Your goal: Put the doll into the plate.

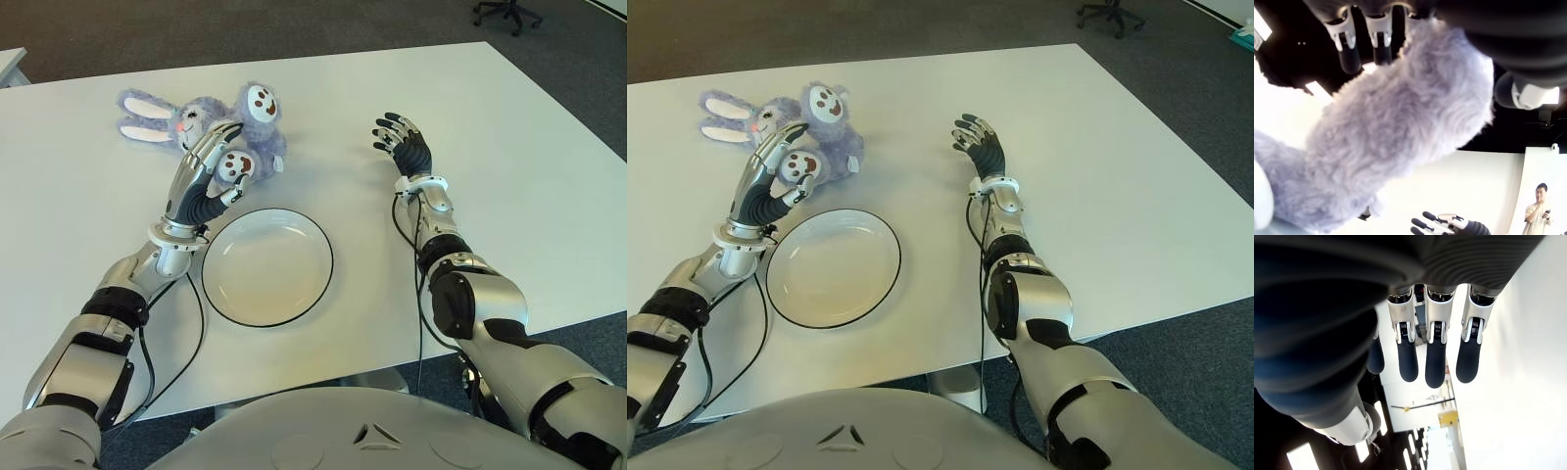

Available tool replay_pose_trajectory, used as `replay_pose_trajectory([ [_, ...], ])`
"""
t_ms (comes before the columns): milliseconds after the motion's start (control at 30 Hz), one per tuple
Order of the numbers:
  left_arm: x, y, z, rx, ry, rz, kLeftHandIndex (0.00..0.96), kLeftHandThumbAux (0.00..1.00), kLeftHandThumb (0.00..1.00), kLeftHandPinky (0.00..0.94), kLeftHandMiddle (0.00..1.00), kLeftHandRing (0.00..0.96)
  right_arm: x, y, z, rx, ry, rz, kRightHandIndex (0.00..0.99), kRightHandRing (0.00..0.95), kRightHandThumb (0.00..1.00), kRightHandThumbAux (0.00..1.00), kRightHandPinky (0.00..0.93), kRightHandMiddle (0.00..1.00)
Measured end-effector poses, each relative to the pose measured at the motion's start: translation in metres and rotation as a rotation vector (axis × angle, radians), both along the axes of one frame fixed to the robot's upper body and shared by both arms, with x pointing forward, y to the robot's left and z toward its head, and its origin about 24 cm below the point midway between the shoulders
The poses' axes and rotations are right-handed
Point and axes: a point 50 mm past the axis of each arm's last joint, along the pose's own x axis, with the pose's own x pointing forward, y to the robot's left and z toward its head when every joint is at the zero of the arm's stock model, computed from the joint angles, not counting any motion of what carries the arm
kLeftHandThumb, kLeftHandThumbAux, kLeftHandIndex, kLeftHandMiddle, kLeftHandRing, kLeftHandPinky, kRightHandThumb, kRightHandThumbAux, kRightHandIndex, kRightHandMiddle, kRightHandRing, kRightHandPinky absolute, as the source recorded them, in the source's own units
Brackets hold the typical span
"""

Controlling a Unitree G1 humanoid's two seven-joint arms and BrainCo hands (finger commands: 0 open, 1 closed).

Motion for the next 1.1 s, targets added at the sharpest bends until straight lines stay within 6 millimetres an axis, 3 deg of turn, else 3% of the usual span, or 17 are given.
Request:
replay_pose_trajectory([
  [1100,-0.004,-0.0012,-0.0043,0.076,0.166,-0.177,0.016,0.227,0.496,0.088,0.068,0.055,0.0008,0.0015,0.0023,0.002,-0.01,0.001,0.205,0.266,0.504,0.786,0.302,0.25],
])
